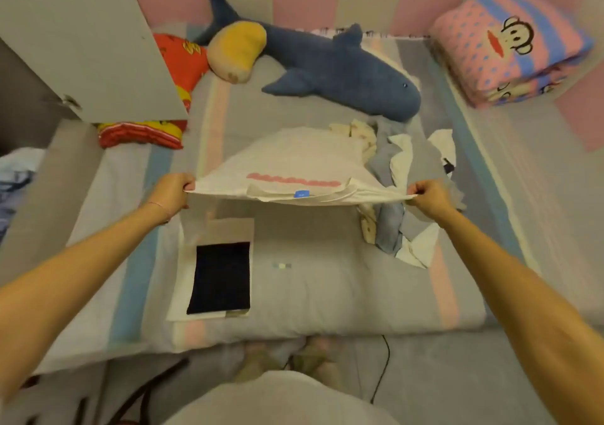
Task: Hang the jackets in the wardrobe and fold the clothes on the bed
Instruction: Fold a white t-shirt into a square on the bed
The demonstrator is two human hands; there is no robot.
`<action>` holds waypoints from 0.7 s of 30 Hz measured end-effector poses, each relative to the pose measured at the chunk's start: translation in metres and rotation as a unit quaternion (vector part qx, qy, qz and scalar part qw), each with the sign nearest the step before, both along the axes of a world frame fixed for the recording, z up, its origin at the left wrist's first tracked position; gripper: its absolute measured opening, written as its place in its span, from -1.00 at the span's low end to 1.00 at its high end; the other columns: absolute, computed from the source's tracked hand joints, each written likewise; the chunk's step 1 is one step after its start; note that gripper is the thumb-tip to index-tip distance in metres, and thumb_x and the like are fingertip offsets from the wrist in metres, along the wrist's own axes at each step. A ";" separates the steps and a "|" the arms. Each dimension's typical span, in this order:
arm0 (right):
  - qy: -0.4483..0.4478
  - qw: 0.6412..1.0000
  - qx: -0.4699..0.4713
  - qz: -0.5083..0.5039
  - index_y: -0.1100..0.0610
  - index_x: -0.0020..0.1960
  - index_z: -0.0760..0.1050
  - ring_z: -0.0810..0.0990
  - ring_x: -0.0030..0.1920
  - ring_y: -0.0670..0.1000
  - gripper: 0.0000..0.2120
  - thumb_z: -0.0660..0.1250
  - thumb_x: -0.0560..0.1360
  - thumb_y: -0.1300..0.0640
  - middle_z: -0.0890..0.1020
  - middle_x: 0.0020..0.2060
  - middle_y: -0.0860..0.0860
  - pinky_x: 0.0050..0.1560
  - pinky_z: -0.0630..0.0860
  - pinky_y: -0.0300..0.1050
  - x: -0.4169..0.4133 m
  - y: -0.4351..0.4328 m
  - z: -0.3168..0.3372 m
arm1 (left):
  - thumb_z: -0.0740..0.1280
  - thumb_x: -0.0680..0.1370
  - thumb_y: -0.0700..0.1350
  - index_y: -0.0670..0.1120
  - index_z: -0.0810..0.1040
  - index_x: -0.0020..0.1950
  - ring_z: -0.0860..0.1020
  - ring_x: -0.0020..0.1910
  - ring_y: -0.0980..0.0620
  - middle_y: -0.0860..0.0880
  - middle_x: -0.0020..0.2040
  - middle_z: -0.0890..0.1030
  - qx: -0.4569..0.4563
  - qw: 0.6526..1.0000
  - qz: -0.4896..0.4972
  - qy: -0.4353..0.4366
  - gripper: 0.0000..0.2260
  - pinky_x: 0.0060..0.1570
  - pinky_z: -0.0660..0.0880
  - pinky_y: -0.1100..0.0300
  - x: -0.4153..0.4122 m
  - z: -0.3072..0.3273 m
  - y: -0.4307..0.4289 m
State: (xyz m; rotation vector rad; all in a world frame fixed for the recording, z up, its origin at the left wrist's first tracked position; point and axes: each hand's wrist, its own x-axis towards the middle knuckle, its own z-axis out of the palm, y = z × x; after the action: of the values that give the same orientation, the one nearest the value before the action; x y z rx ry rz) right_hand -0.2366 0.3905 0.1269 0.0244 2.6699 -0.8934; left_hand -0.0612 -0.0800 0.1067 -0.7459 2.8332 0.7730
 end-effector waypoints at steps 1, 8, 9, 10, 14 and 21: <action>-0.029 0.999 0.028 0.012 0.24 -0.35 0.53 0.40 -0.37 -0.04 -0.79 0.33 0.41 0.46 0.50 -0.43 0.05 -0.24 0.36 -0.18 0.008 -0.001 -0.021 | 0.16 0.38 -0.44 0.02 0.45 -0.30 0.45 -0.28 -0.09 -0.16 -0.23 0.49 -0.003 0.999 0.002 -0.039 -0.65 -0.29 0.48 0.03 0.010 -0.026 -0.001; -0.189 0.967 0.146 0.095 0.35 -0.07 0.62 0.52 -0.10 0.15 -0.85 0.31 0.41 0.44 0.64 -0.05 0.23 -0.09 0.35 -0.18 0.076 0.009 -0.151 | 0.14 0.45 -0.46 -0.17 0.45 -0.18 0.42 -0.25 -0.07 -0.18 -0.14 0.47 0.020 0.972 -0.004 -0.234 -0.78 -0.26 0.36 0.18 0.069 -0.130 0.045; -0.211 0.959 0.158 0.105 0.33 -0.06 0.62 0.50 -0.12 0.11 -0.86 0.32 0.42 0.41 0.64 -0.05 0.23 -0.09 0.36 -0.16 0.083 0.006 -0.170 | 0.14 0.46 -0.44 -0.18 0.49 -0.13 0.44 -0.21 -0.06 -0.17 -0.10 0.50 0.025 0.963 -0.015 -0.267 -0.78 -0.19 0.38 0.17 0.078 -0.144 0.048; -0.230 0.951 0.170 0.118 0.31 -0.06 0.62 0.50 -0.13 0.09 -0.87 0.33 0.43 0.39 0.63 -0.05 0.22 -0.09 0.37 -0.15 0.091 0.004 -0.185 | 0.15 0.47 -0.43 -0.20 0.53 -0.07 0.47 -0.14 -0.07 -0.16 -0.05 0.53 0.019 0.957 -0.028 -0.289 -0.77 -0.07 0.39 0.15 0.085 -0.151 0.052; -0.306 0.898 0.257 0.186 0.26 0.01 0.60 0.46 -0.11 0.07 -0.85 0.31 0.47 0.34 0.60 -0.01 0.17 -0.08 0.40 -0.14 0.117 -0.004 -0.227 | 0.14 0.52 -0.37 -0.23 0.54 0.07 0.50 -0.05 -0.08 -0.19 0.08 0.57 0.016 0.921 -0.046 -0.386 -0.77 0.01 0.42 0.14 0.115 -0.184 0.059; -0.394 0.817 0.342 0.245 0.24 0.19 0.54 0.43 -0.06 0.03 -0.72 0.29 0.49 0.34 0.57 0.16 0.17 0.12 0.44 -0.17 0.148 0.007 -0.273 | 0.14 0.61 -0.27 -0.23 0.47 0.24 0.48 0.24 -0.06 -0.15 0.27 0.50 -0.027 0.835 -0.082 -0.544 -0.75 0.22 0.38 0.17 0.144 -0.239 0.078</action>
State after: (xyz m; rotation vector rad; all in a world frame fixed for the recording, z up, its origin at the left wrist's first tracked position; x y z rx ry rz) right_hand -0.0890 0.3977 -0.1465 -0.1004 1.8964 0.2514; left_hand 0.0826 -0.0024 -0.1325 -0.6319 1.8227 0.1163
